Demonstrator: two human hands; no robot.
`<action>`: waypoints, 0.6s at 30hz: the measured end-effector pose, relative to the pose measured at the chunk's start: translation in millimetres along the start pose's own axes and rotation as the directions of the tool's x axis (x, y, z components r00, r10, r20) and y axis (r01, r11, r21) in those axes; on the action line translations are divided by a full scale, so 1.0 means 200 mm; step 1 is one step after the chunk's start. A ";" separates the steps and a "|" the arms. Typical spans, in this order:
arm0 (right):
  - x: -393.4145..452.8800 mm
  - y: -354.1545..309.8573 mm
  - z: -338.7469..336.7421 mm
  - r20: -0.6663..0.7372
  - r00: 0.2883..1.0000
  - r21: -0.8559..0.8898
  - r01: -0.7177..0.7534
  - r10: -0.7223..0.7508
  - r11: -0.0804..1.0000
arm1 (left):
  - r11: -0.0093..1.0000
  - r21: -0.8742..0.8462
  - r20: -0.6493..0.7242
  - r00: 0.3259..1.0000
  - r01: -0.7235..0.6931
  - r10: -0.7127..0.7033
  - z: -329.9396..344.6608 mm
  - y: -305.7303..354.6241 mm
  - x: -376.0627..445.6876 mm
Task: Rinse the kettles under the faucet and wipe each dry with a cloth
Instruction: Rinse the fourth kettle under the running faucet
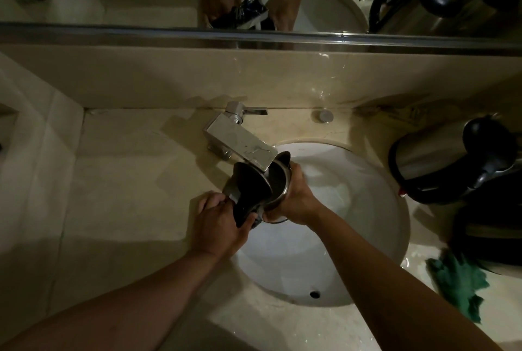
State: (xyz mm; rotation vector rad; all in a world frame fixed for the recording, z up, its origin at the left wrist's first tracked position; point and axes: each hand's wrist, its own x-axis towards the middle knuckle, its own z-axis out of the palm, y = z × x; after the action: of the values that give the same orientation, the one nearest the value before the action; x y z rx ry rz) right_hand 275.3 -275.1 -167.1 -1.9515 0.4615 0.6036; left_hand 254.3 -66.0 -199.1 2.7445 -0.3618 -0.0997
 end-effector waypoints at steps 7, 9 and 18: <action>0.00 0.01 -0.01 0.006 1.000 0.015 0.025 -0.025 1.000 | 1.000 0.021 0.048 0.999 0.016 -0.017 0.00 0.00 0.00; 0.00 0.01 -0.01 0.006 1.000 0.015 0.026 -0.026 1.000 | 1.000 0.024 0.043 0.999 0.013 -0.014 0.00 0.00 0.00; -0.01 0.02 -0.01 0.008 1.000 0.030 0.013 -0.014 0.999 | 1.000 0.003 -0.019 1.000 0.011 -0.011 0.00 0.01 0.01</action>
State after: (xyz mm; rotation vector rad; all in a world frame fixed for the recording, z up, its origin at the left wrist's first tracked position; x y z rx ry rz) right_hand 272.2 -278.1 -168.1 -1.9217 0.4496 0.5927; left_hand 254.8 -68.2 -197.8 2.7484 -0.3423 -0.0762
